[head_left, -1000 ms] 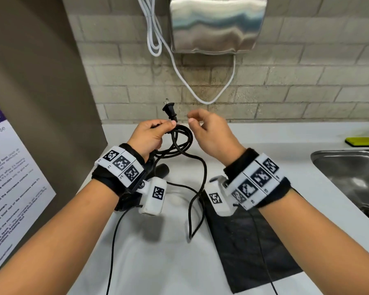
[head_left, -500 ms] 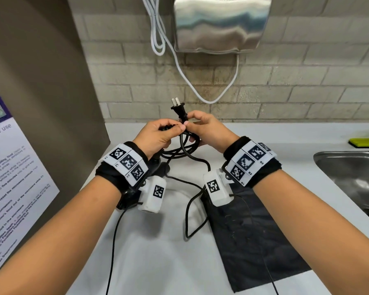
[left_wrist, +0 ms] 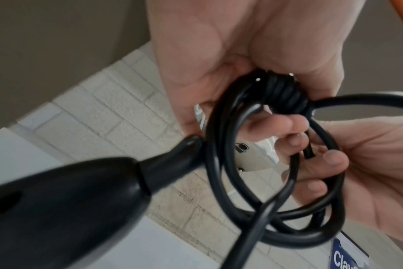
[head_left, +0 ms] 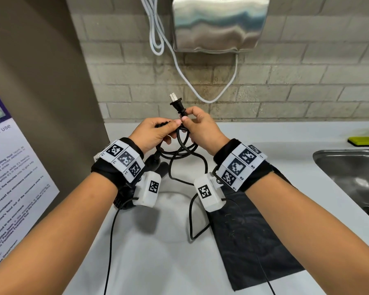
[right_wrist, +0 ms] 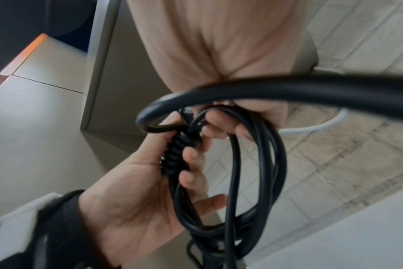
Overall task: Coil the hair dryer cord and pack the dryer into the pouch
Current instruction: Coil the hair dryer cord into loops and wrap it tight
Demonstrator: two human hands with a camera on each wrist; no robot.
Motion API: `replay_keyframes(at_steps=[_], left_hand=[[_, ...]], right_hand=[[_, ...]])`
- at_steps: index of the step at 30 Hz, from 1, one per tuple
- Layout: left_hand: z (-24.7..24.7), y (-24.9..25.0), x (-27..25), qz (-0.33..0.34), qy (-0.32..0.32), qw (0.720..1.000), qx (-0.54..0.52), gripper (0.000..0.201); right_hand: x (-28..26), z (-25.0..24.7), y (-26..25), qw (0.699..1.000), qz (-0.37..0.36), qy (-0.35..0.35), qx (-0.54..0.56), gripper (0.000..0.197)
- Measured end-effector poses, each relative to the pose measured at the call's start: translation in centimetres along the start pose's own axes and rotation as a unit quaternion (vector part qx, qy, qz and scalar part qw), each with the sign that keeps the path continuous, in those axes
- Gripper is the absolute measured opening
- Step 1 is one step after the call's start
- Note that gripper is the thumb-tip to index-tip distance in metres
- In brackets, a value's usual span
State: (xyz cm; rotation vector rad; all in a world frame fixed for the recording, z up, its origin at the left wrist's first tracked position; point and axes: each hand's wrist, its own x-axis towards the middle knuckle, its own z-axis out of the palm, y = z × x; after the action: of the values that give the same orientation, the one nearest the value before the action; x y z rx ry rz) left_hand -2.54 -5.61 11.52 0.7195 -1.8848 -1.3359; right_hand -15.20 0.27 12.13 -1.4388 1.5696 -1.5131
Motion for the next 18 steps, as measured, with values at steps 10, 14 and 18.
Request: replay_keyframes(at_steps=[10, 14, 18], left_hand=[[-0.8, -0.2, 0.4, -0.034, 0.078, 0.994, -0.063, 0.024], [-1.2, -0.3, 0.3, -0.023, 0.095, 0.99, -0.099, 0.03], [-0.8, -0.4, 0.2, -0.03, 0.099, 0.986, -0.131, 0.031]], right_hand=[[1.6, -4.5, 4.3, 0.964, 0.086, 0.204, 0.149, 0.032], [0.6, -8.1, 9.9, 0.953, 0.183, 0.24, 0.024, 0.034], [-1.5, -10.6, 14.4, 0.89, 0.316, 0.142, -0.297, 0.011]])
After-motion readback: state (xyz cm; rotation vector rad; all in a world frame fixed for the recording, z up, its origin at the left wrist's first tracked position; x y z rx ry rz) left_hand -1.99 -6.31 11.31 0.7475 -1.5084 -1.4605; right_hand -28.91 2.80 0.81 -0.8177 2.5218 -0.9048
